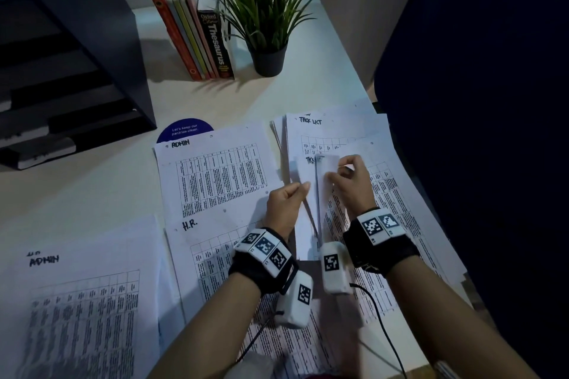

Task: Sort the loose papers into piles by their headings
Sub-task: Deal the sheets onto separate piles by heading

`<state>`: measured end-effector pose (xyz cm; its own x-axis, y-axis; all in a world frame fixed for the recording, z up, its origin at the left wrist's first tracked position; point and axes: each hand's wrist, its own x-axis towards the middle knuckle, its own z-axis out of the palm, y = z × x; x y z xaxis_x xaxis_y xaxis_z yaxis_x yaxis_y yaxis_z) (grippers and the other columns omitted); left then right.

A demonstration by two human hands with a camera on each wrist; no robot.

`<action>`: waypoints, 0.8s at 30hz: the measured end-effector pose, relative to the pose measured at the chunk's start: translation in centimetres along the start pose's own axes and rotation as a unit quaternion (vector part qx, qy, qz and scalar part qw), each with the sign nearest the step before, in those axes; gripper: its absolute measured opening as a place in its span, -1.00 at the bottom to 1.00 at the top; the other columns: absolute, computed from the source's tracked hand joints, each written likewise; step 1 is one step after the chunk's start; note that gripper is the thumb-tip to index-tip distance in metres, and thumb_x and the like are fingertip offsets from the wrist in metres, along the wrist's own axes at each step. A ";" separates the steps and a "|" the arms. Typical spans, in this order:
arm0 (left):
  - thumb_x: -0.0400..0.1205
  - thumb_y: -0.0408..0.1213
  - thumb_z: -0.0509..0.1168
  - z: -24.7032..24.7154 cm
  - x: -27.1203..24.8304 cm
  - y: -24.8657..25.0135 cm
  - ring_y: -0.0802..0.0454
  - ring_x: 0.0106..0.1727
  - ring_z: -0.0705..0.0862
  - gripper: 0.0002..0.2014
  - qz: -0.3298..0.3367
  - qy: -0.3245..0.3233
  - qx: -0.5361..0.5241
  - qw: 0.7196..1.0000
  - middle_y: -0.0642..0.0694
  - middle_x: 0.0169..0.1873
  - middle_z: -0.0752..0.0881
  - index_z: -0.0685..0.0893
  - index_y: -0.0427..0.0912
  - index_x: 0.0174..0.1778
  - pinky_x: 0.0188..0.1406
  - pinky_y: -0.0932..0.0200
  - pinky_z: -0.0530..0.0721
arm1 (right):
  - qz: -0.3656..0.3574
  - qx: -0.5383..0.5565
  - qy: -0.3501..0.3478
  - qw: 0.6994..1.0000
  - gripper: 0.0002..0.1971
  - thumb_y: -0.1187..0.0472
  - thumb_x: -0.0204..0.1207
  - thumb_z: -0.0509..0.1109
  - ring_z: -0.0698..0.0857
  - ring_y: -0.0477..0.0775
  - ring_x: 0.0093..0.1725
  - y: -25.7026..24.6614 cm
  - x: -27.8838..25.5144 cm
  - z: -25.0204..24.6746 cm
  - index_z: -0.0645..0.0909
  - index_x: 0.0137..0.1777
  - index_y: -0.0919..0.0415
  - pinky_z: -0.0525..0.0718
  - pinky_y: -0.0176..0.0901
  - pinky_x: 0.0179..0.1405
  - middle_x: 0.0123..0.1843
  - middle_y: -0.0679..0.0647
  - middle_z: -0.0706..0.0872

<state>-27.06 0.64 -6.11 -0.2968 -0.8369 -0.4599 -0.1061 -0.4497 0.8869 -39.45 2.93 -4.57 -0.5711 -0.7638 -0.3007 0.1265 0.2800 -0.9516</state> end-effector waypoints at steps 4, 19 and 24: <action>0.43 -0.04 0.36 -0.2 0.6 -0.6 0.02 -0.31 0.36 -0.71 -0.016 0.037 0.017 0.999 -0.09 -0.47 0.38 0.50 -0.17 -0.40 -0.11 0.14 0.36 | -0.011 0.038 0.085 0.996 -0.60 0.56 0.40 0.16 0.43 0.01 -0.40 0.2 0.0 -1.5 0.49 -0.17 -0.03 0.36 -0.21 -0.43 -0.36 0.06 0.53; 0.64 -0.57 0.07 0.6 -2.1 1.8 0.12 0.35 0.43 -0.24 0.091 -0.100 0.175 0.975 0.02 0.59 0.00 -0.17 0.06 0.61 -0.11 0.57 0.43 | -0.038 -0.106 0.103 0.988 -0.67 0.51 0.48 0.15 0.50 0.09 -0.40 -2.9 0.0 -1.1 0.23 0.09 0.12 0.51 -0.16 -0.45 -0.28 0.03 0.46; 0.68 -0.19 0.15 1.2 -3.4 0.6 -0.06 0.45 0.42 -0.43 -0.013 -0.190 0.114 0.975 -0.09 0.53 0.33 0.08 0.11 0.58 0.35 -0.01 0.50 | -0.034 -0.080 0.118 0.989 -0.53 0.48 0.42 0.06 0.46 0.12 -0.41 -3.9 1.6 -1.3 0.28 0.21 -0.04 0.47 -0.03 -0.40 -0.33 0.06 0.46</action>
<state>-27.28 3.62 -3.97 -0.6166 -0.6305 -0.4715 -0.3146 -0.3516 0.8817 -41.88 1.37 -1.29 -0.7500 -0.6319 -0.1957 -0.0375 0.3360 -0.9411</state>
